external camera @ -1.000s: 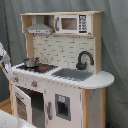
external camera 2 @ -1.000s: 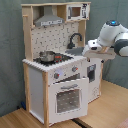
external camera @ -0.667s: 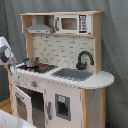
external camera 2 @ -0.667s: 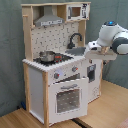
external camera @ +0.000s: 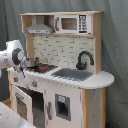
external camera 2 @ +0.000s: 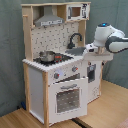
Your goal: Play with the kitchen
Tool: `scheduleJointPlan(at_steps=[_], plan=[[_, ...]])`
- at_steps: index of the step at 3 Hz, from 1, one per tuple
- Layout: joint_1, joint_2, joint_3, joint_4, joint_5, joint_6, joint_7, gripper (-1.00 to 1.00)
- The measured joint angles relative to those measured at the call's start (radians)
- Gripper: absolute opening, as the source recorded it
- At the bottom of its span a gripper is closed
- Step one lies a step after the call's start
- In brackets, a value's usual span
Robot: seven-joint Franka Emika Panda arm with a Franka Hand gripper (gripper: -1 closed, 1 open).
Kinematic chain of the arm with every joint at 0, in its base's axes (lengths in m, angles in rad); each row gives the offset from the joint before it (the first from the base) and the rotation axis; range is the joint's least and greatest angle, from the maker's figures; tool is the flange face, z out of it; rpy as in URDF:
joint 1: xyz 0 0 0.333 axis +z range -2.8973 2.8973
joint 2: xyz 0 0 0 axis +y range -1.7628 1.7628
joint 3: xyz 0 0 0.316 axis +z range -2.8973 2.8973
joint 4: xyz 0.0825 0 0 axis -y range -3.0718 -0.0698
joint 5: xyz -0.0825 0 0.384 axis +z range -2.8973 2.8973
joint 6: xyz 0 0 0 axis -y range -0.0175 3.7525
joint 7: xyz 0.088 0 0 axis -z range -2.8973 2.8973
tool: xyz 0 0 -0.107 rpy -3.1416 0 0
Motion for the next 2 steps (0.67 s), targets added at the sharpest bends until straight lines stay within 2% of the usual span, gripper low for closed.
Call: scheduleJointPlan(at_steps=[2], plan=[[-0.039,0.139,0.065,0.006,-0.017,0.108,-0.09,1.0]])
